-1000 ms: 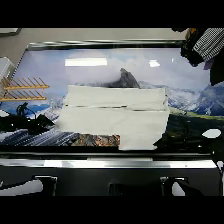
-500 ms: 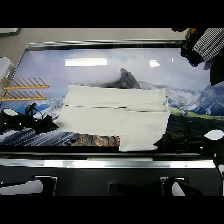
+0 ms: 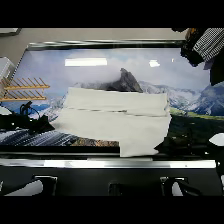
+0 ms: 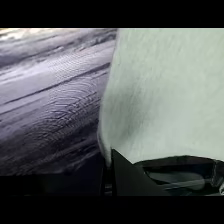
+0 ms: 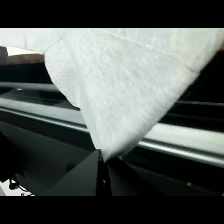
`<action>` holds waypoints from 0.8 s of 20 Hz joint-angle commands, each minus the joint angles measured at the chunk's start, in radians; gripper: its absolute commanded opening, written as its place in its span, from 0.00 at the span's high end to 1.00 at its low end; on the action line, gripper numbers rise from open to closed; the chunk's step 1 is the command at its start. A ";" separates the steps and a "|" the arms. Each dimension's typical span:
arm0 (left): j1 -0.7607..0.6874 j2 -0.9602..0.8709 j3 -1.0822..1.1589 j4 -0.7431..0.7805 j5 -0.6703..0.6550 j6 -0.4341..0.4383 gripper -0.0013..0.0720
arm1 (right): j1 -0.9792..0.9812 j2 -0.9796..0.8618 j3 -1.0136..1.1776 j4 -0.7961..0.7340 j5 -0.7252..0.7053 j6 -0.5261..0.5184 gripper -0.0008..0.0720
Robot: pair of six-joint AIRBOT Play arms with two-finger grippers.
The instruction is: Fold the clothes and pants, and hang the long-sleeved shirts on hangers.
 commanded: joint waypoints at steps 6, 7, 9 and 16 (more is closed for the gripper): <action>-0.074 0.201 0.031 0.004 0.085 -0.108 0.95 | 0.001 0.127 0.059 0.019 -0.128 0.155 0.95; -0.102 0.178 0.053 0.001 0.123 -0.109 0.95 | 0.001 0.066 0.078 0.066 -0.196 0.126 0.95; -0.151 0.120 0.113 0.001 0.179 -0.116 0.95 | 0.001 -0.079 0.123 0.168 -0.289 0.048 0.95; -0.223 -0.191 0.435 0.002 0.227 -0.134 0.95 | 0.097 -0.550 0.422 0.248 -0.477 -0.085 0.95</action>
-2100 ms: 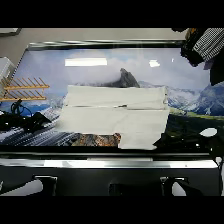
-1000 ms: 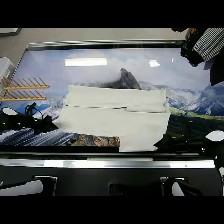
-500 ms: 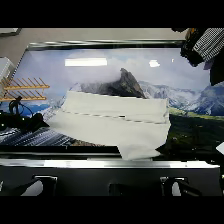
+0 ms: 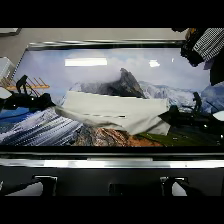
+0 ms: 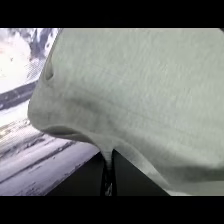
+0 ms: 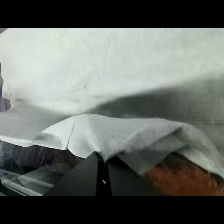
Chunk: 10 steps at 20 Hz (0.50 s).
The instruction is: Fold the clothes and pants, and hang the long-sleeved shirts on hangers.
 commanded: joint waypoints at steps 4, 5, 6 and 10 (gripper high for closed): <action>-0.058 -0.285 0.317 -0.001 0.023 -0.026 0.95 | 0.078 -0.274 0.217 0.023 -0.234 0.012 0.95; -0.066 -0.321 0.360 -0.001 0.023 -0.031 0.95 | 0.078 -0.290 0.232 0.022 -0.252 0.021 0.95; -0.074 -0.354 0.396 0.000 0.024 -0.040 0.95 | 0.078 -0.303 0.241 0.023 -0.269 0.024 0.95; -0.108 -0.473 0.485 0.000 0.025 -0.068 0.95 | 0.078 -0.356 0.245 0.023 -0.321 0.023 0.95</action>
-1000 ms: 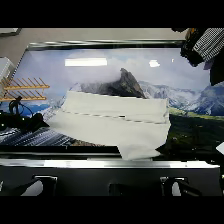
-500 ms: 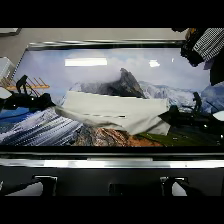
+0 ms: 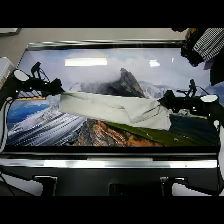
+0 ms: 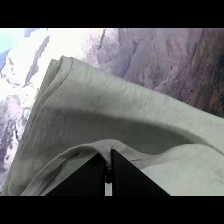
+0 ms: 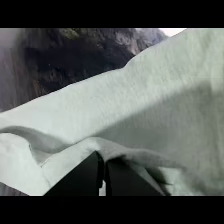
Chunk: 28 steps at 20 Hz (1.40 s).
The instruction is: Fold the clothes and pants, and hang the long-sleeved shirts on hangers.
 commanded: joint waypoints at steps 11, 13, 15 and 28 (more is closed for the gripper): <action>-0.014 -0.143 0.202 0.029 -0.090 -0.026 0.71 | -0.125 -0.112 0.203 -0.015 0.268 0.010 0.36; -0.010 -0.117 0.267 0.091 -0.162 -0.026 0.66 | -0.206 -0.109 0.262 -0.096 0.369 0.012 0.13; -0.011 -0.080 0.302 0.164 -0.220 -0.026 0.36 | -0.270 -0.112 0.267 -0.159 0.411 0.010 0.05; -0.011 0.017 0.311 0.207 -0.346 -0.027 0.36 | -0.289 -0.322 0.260 -0.165 0.415 -0.103 0.03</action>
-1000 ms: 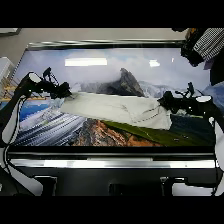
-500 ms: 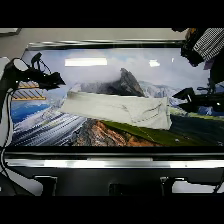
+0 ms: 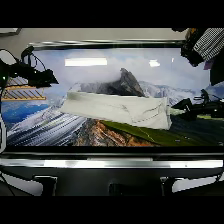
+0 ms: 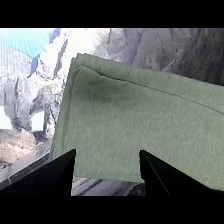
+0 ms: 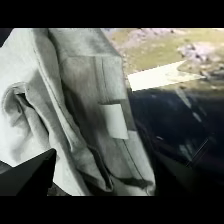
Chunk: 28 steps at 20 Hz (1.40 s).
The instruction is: Fold the clothes and pants, and hang the long-sleeved shirts on hangers.
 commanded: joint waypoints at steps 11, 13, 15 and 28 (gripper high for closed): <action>0.001 0.001 0.001 0.005 -0.011 0.000 0.36 | 0.098 -0.089 -0.001 0.040 -0.018 -0.045 0.04; 0.001 0.001 0.001 0.005 -0.011 0.000 0.36 | 0.123 -0.089 -0.002 0.039 -0.034 -0.044 0.06; 0.001 0.001 0.001 0.005 -0.012 0.000 0.36 | 0.142 -0.089 -0.001 0.032 -0.055 -0.042 0.28; -0.210 -0.120 -0.039 -0.171 0.109 -0.117 0.95 | 0.145 0.142 0.112 -0.127 0.164 0.246 0.94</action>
